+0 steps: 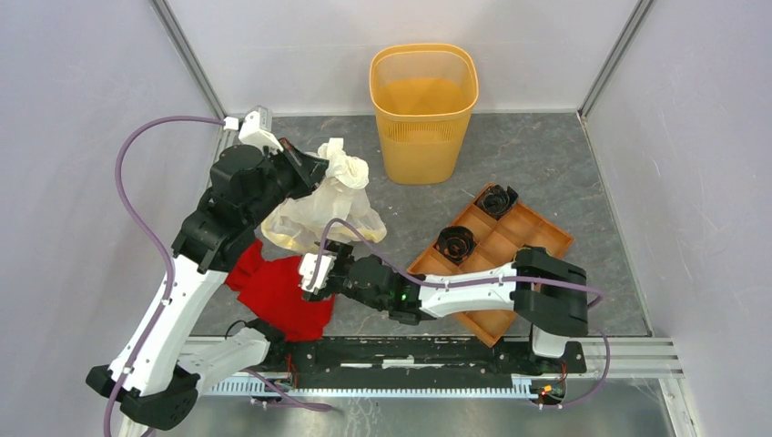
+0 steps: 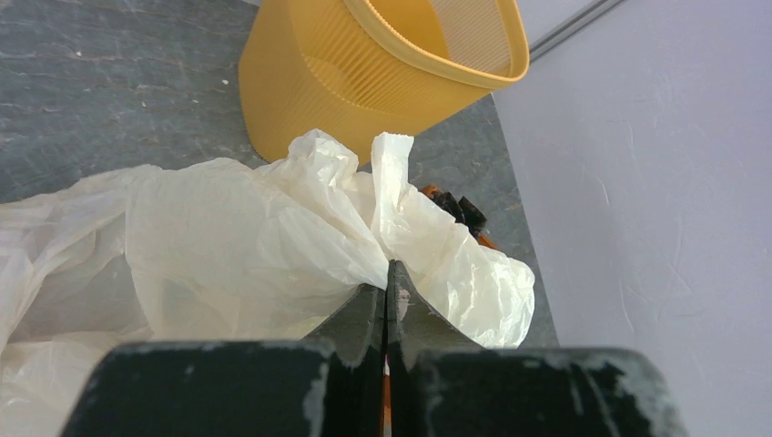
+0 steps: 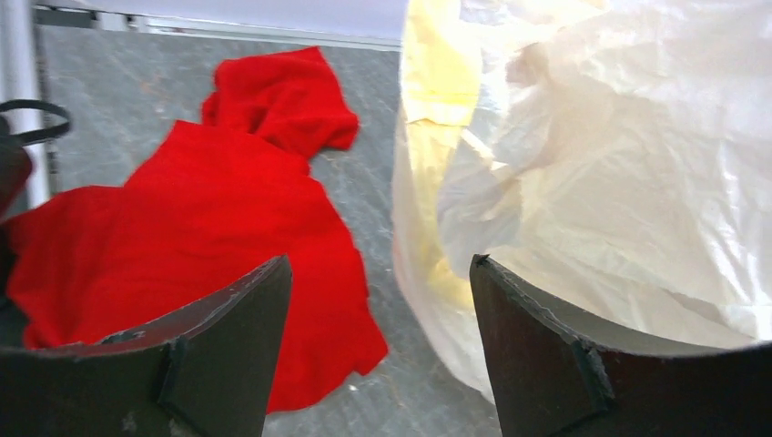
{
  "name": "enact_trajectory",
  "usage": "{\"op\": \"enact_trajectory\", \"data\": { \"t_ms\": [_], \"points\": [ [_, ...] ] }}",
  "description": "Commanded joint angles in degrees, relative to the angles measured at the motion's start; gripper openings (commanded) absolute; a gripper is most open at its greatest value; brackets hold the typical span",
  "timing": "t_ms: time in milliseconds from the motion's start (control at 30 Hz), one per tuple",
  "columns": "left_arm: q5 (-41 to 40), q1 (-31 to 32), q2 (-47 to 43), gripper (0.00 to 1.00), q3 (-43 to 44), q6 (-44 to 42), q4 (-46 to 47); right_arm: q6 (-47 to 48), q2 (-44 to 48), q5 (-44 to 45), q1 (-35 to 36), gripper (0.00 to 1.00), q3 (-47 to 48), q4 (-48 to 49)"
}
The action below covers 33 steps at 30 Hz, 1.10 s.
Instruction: Put the trash bags into the trash bin
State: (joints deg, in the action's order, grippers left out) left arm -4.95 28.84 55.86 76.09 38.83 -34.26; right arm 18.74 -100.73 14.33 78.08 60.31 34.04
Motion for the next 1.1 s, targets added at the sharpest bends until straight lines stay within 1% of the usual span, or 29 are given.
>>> {"op": "enact_trajectory", "data": {
  "t_ms": [0, 67, 133, 200, 267, 400, 567, 600, 700, 733, 767, 833, 867, 900, 933, 967, 1000, 1033, 1067],
  "points": [
    [2.7, 0.0, -1.2, 0.02, 1.0, 2.7, 0.7, 7.7, 0.8, 9.6, 1.6, 0.79, -0.3, 9.8],
    [2.8, 0.0, -1.3, 0.02, 1.0, 2.7, 0.6, 8.9, 2.3, 9.6, 2.1, 0.78, -2.2, 11.3],
    [3.0, 0.0, -1.3, 0.02, 1.0, 2.9, 0.4, 10.1, 4.5, 7.0, 2.5, 0.77, -5.2, 12.2],
    [3.5, 0.0, -1.4, 0.02, 1.0, 2.9, 0.4, 11.3, 6.9, 2.3, 2.5, 0.77, -9.2, 13.2],
    [4.3, 0.0, -1.6, 0.02, 0.7, 3.0, 0.7, 11.9, 7.8, 0.9, 2.5, 0.78, -10.8, 14.1],
    [6.6, 0.0, -1.9, 0.02, -0.3, 3.9, 1.2, 14.2, 6.7, 2.7, 2.5, 0.80, -8.8, 13.6],
    [8.8, 0.0, -2.0, 0.02, -0.5, 5.1, 1.8, 15.7, 1.2, 3.2, 2.4, 0.80, -2.8, 12.8],
    [9.2, 0.0, -2.0, 0.02, -0.4, 5.4, 1.8, 15.8, -0.2, 3.6, 2.4, 0.80, -1.8, 13.2],
    [10.1, 0.0, -1.9, 0.02, -0.4, 6.0, 2.2, 15.5, -3.6, 4.8, 2.4, 0.74, 0.4, 16.3],
    [10.3, 0.0, -1.8, 0.02, -0.4, 6.0, 2.3, 15.3, -4.8, 6.5, 2.4, 0.70, 1.6, 17.2],
    [10.4, 0.0, -1.8, 0.02, -0.3, 5.9, 2.3, 14.7, -6.0, 8.2, 2.4, 0.61, 2.6, 17.9],
    [10.2, 0.0, -1.5, 0.02, 0.2, 5.1, 2.0, 12.6, -6.4, 13.1, 2.4, 0.22, 3.2, 19.9],
    [9.9, 0.0, -1.1, 0.03, 1.1, 3.7, 1.0, 10.2, -5.1, 13.6, 2.5, 0.10, 2.5, 19.2],
    [9.2, 0.0, -0.4, 0.11, 2.5, 1.7, -0.5, 6.6, -2.1, 11.5, 2.4, 0.04, 0.7, 17.7],
    [8.2, 0.0, 0.4, 0.24, 4.2, -0.8, -2.4, 2.6, 1.4, 8.9, 2.0, 0.00, -1.0, 16.0],
    [6.0, 0.0, 1.0, 0.40, 5.8, -3.0, -4.3, -3.7, 4.6, 5.6, 1.5, 0.00, -2.0, 12.1],
    [2.8, 0.0, 1.4, 0.59, 7.1, -5.6, -6.4, -11.2, 8.0, 1.9, 0.4, 0.00, -2.1, 6.5],
    [0.9, 0.0, 2.0, 0.83, 9.0, -8.1, -8.2, -20.0, 11.2, -1.6, -0.9, 0.00, -3.3, 4.2],
    [-1.0, 0.1, 2.2, 0.91, 10.2, -10.4, -9.7, -27.6, 13.5, -4.3, -2.4, 0.00, -5.1, 4.4]
  ]
}}
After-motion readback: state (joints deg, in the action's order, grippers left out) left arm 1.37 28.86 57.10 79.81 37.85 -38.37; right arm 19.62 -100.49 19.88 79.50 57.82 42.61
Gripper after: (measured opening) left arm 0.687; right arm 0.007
